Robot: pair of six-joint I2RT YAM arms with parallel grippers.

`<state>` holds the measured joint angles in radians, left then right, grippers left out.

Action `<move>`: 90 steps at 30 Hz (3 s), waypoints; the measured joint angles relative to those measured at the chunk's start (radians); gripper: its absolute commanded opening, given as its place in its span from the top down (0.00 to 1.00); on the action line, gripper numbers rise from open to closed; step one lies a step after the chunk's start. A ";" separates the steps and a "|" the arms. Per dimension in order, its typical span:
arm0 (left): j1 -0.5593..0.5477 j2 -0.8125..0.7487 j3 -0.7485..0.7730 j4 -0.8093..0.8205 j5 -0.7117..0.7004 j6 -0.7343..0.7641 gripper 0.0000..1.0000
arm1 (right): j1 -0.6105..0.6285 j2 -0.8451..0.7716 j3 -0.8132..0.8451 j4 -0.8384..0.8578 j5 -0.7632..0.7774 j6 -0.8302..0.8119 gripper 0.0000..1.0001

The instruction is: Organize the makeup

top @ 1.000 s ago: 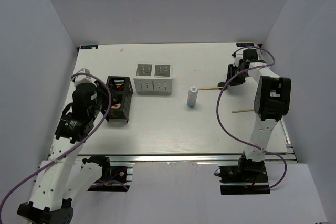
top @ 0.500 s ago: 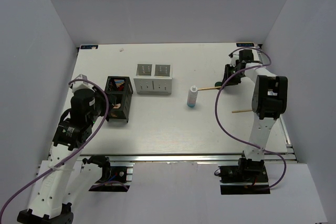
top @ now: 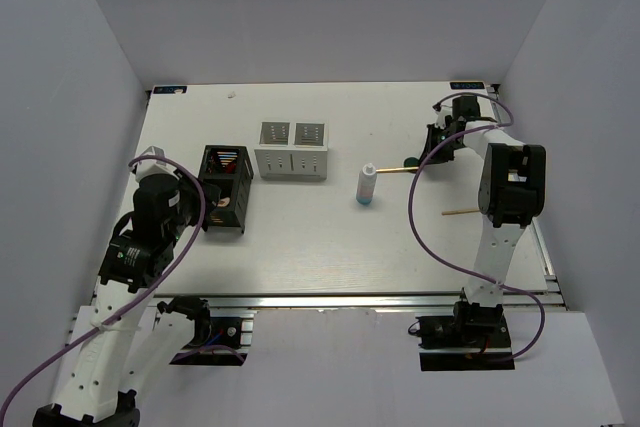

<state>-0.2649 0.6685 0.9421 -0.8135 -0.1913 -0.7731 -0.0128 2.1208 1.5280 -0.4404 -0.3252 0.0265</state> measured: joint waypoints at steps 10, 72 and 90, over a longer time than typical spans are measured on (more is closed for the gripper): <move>0.000 0.000 0.000 -0.002 -0.002 -0.002 0.54 | 0.001 -0.097 0.002 0.021 -0.058 -0.003 1.00; 0.000 -0.177 -0.008 0.227 0.246 0.081 0.29 | 1.004 -0.074 0.417 0.277 -0.022 -0.236 0.20; -0.548 0.584 0.124 0.585 0.229 0.184 0.04 | -0.025 -0.713 -0.232 0.116 -0.424 -0.225 0.15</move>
<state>-0.8127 1.2522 1.0657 -0.2287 0.0376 -0.5888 -0.0376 1.4082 1.2961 -0.3244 -0.7490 -0.1989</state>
